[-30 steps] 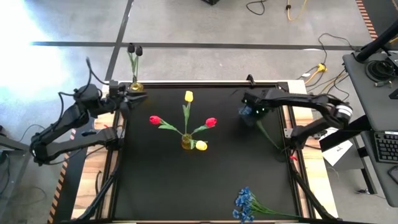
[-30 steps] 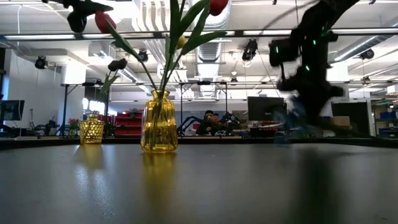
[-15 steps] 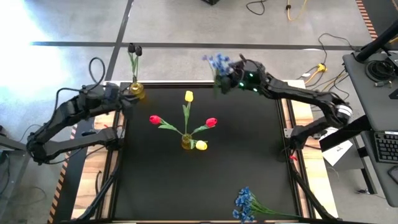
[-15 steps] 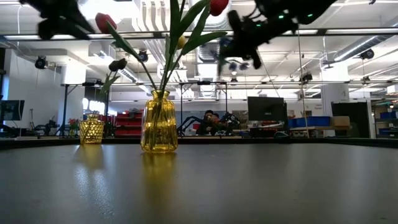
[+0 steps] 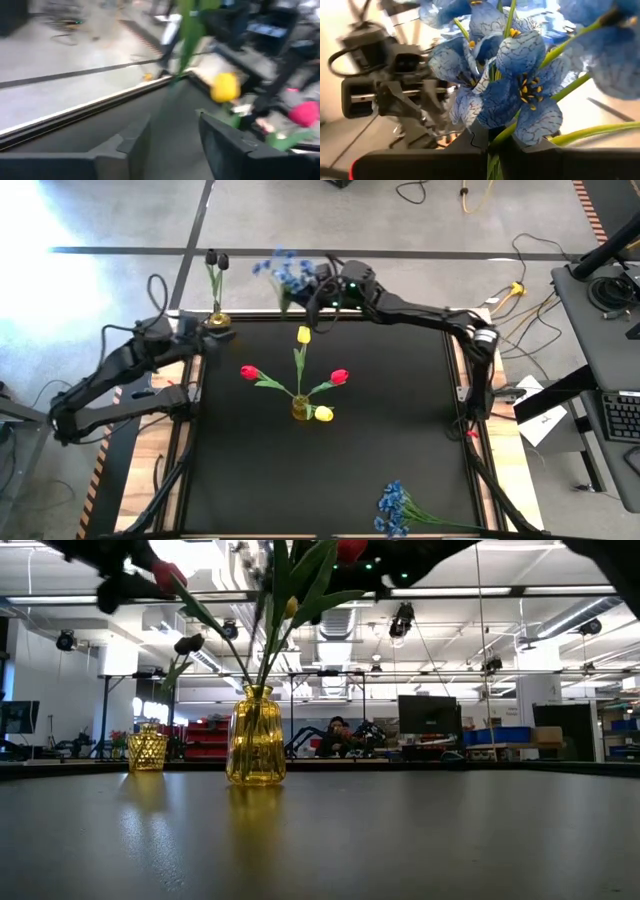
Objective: Sort flowers into vase by color
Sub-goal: Put the top blue flowers into the top vase
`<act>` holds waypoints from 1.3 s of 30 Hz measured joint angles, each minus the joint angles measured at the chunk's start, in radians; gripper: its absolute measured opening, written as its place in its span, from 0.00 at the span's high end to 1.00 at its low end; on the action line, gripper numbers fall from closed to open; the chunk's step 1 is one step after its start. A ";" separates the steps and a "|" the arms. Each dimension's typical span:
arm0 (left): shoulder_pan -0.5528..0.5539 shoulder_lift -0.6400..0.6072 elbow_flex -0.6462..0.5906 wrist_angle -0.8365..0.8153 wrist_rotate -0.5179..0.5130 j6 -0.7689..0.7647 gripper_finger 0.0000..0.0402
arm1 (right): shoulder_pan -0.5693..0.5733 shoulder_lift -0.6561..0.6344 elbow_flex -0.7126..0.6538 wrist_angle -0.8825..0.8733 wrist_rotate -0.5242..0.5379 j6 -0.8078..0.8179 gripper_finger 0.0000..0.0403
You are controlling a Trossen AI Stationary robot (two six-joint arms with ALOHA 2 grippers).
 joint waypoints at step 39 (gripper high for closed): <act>0.011 0.406 -0.027 0.529 0.222 0.375 0.97 | 0.163 0.120 0.272 -0.325 0.065 -0.333 0.64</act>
